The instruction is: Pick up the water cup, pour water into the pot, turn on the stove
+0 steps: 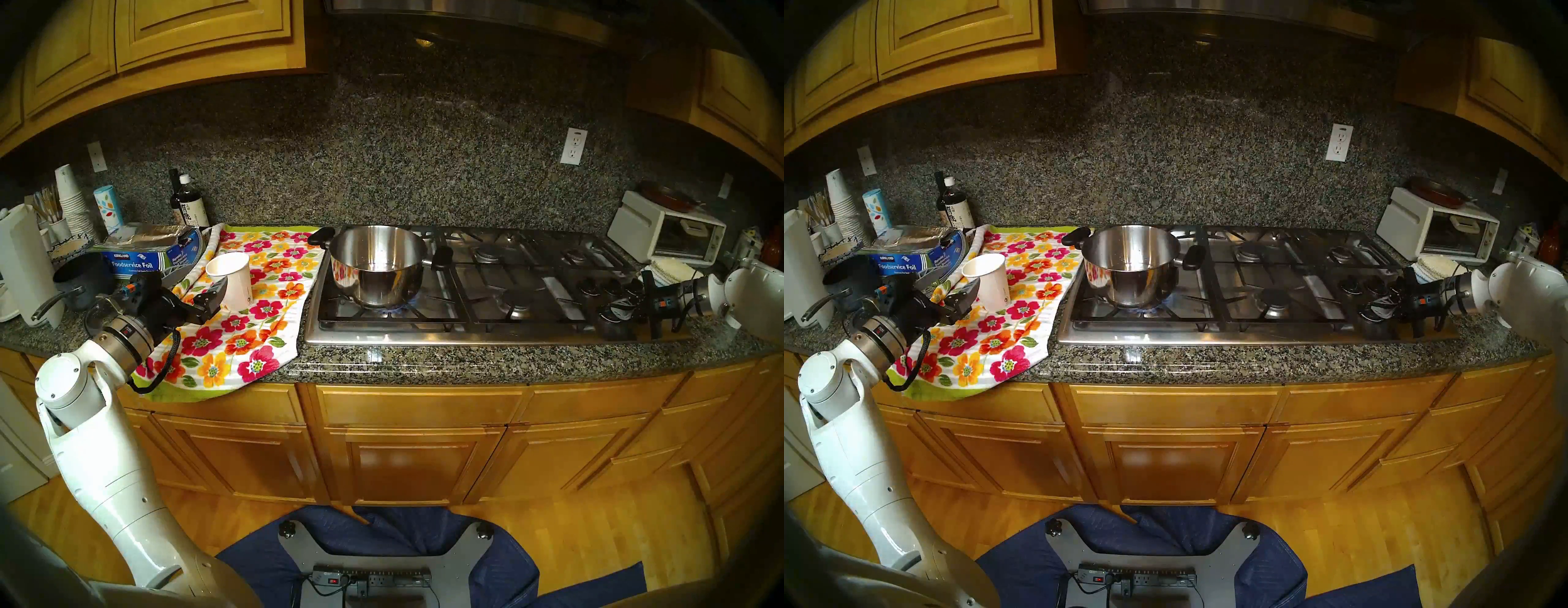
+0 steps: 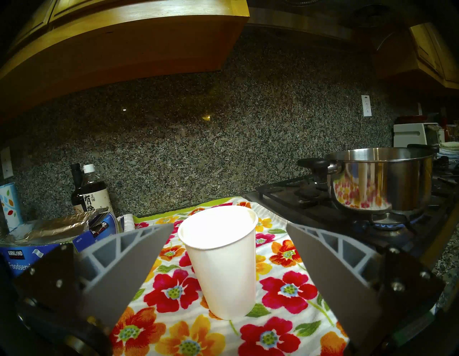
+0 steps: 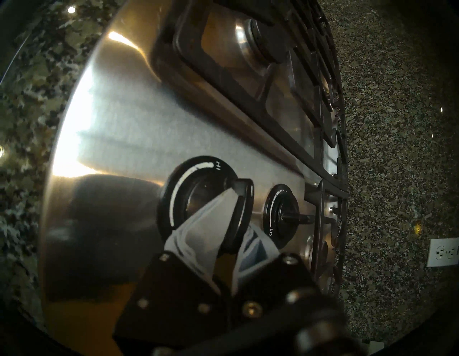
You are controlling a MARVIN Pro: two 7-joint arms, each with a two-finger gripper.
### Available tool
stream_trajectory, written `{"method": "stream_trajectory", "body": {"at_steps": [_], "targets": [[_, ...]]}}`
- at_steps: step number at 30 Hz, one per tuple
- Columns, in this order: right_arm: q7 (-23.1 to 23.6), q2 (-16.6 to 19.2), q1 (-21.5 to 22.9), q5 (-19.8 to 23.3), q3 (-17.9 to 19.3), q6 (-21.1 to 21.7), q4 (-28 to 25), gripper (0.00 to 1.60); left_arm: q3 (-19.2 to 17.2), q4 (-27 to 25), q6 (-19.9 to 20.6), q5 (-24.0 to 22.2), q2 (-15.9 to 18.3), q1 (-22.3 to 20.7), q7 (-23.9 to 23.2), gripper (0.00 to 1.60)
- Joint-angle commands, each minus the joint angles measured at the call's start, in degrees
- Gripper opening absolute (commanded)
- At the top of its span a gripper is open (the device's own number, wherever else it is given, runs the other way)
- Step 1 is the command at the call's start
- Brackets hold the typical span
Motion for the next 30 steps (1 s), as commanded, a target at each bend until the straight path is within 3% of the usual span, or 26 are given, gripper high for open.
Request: {"method": "stream_trajectory", "body": {"at_steps": [1,3,4,5,6,7,18,30], "targets": [[3.0,1.1,6.0,0.6,2.1,0.7,0.5,0.0,0.1,-1.4,0.0,-0.9,0.3,-1.4,-0.1,1.6],[4.7,1.6,7.0,0.6,2.5,0.7,0.2,0.0,0.1,-1.4,0.0,-0.9,0.3,-1.4,-0.1,1.6],[5.3,1.7,7.0,0.6,3.3,0.7,0.5,0.21,0.1,-1.4,0.0,-0.9,0.3,-1.4,-0.1,1.6],[6.1,2.0,8.0,0.7,3.0,0.7,0.1,0.67,0.1,-1.4,0.0,-0.9,0.3,-1.4,-0.1,1.6],[7.0,2.2,8.5,0.8,3.3,0.7,0.1,1.02,0.1,-1.4,-0.1,-0.9,0.3,-1.4,-0.1,1.6],[7.7,2.2,8.5,0.9,3.9,0.7,0.4,1.6,0.1,-1.4,-0.1,-0.9,0.3,-1.4,-0.1,1.6],[15.0,2.9,12.4,2.3,5.7,0.7,0.5,1.6,0.1,-1.4,0.0,-1.0,0.3,-1.5,-0.1,1.6],[22.5,1.9,14.8,7.9,8.7,0.7,2.4,1.6,0.1,-1.4,0.0,-0.9,0.3,-1.5,-0.1,1.6]]}}
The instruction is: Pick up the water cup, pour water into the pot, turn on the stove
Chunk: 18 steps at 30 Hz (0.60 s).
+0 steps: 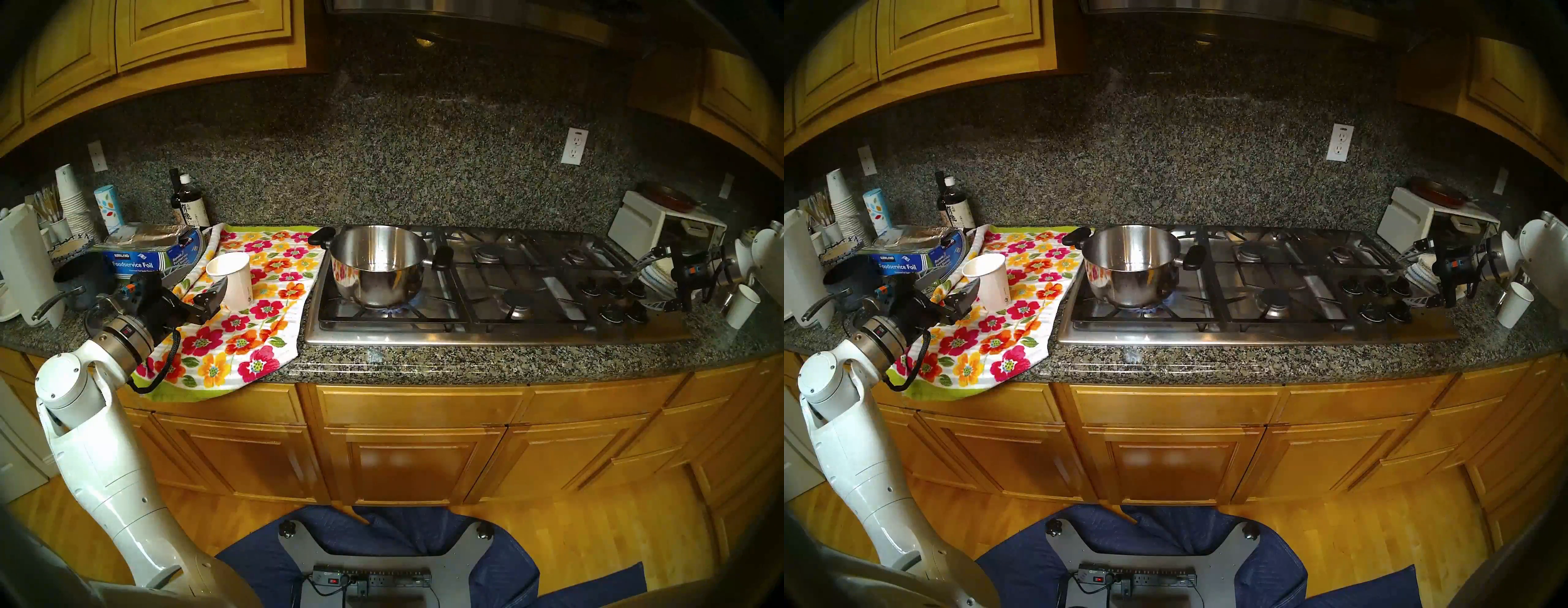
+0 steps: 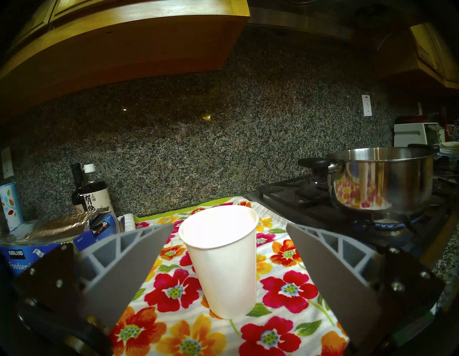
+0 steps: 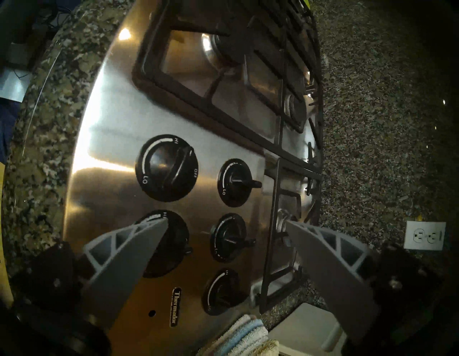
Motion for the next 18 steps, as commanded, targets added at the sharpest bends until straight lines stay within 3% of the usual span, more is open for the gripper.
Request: {"method": "stream_trajectory", "body": {"at_steps": [1,7,15,17,18], "targets": [[3.4,-0.8,4.5,4.4,2.9,0.2,1.2,1.6,0.1,-1.4,0.0,-1.0,0.3,-1.5,-0.1,1.6],[5.6,-0.8,5.3,7.9,3.9,3.2,1.4,1.6,0.1,-1.4,0.0,-1.0,0.3,-1.5,-0.1,1.6],[10.5,-0.4,5.4,16.3,6.2,10.6,0.9,1.6,0.1,-1.4,0.0,-1.0,0.3,-1.5,-0.1,1.6],[13.3,-0.5,5.3,19.6,7.3,15.2,0.8,1.6,0.1,-1.4,0.0,-1.0,0.3,-1.5,-0.1,1.6],[13.3,-0.5,5.3,19.6,7.3,15.2,0.8,1.6,0.1,-1.4,0.0,-1.0,0.3,-1.5,-0.1,1.6]]}}
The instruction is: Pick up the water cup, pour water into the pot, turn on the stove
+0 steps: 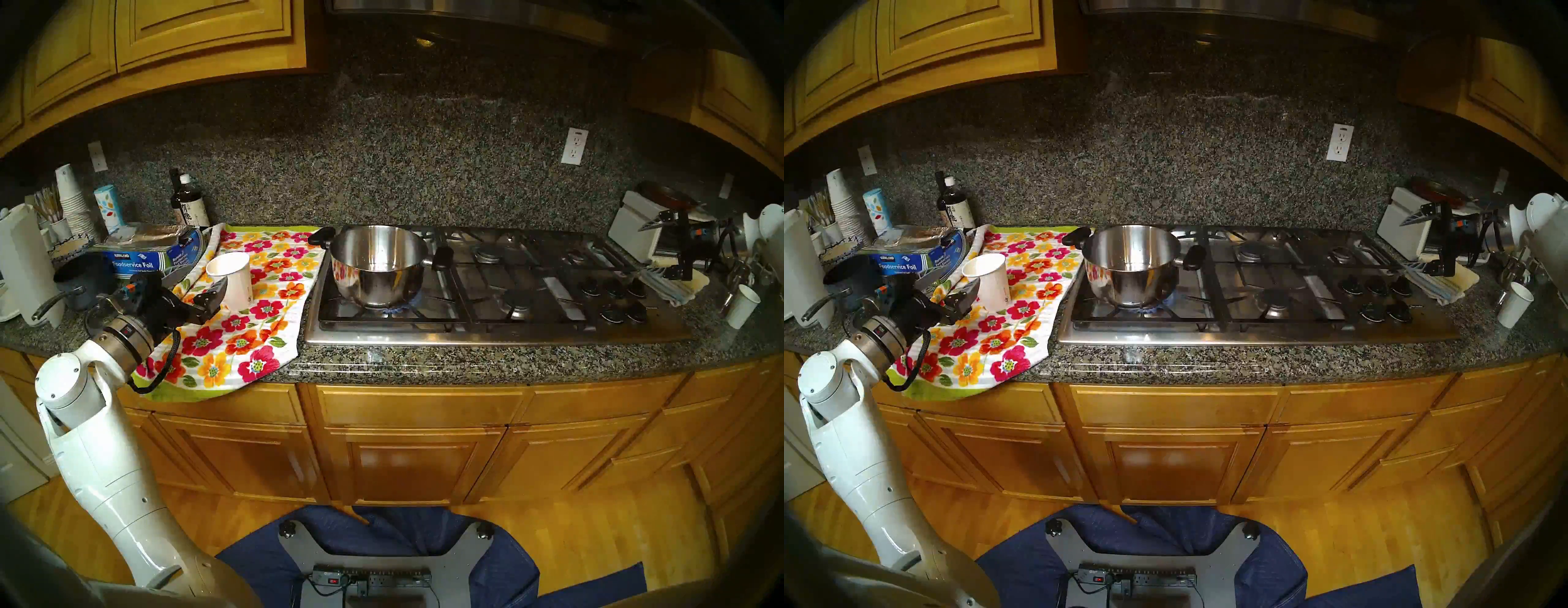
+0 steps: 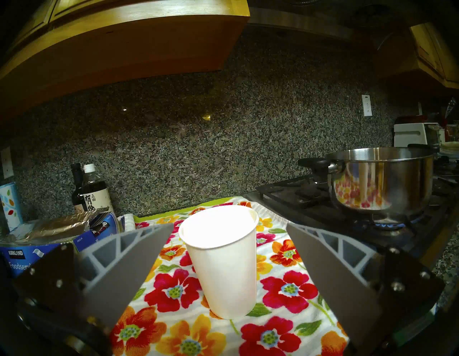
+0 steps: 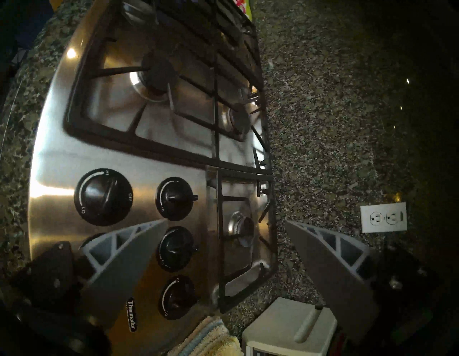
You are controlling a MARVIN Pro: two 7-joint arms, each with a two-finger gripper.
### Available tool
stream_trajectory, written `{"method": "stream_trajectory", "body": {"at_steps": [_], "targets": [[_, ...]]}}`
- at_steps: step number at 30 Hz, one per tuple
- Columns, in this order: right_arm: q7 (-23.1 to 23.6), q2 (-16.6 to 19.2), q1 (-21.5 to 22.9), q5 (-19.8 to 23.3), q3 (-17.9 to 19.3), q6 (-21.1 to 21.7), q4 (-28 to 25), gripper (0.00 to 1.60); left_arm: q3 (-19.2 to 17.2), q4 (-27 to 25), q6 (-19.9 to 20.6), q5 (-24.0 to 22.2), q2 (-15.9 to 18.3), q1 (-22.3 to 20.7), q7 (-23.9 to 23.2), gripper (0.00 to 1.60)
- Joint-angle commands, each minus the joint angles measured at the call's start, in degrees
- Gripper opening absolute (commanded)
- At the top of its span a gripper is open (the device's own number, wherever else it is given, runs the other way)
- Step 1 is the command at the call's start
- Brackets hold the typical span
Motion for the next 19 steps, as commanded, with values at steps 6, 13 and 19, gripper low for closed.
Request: {"method": "stream_trajectory", "body": {"at_steps": [6,13,19], "targets": [[7.7,-0.4,2.0,9.6,3.9,9.1,1.0,1.6,0.0,-1.5,0.0,-1.0,0.2,-1.5,-0.1,1.6],[11.8,-1.8,1.0,12.7,5.0,11.0,4.0,1.6,0.0,-1.5,0.1,-1.1,0.2,-1.5,-0.1,1.6],[13.0,-2.6,0.4,13.7,5.4,10.9,5.7,1.6,0.0,-1.5,0.1,-1.1,0.2,-1.5,-0.1,1.6]]}}
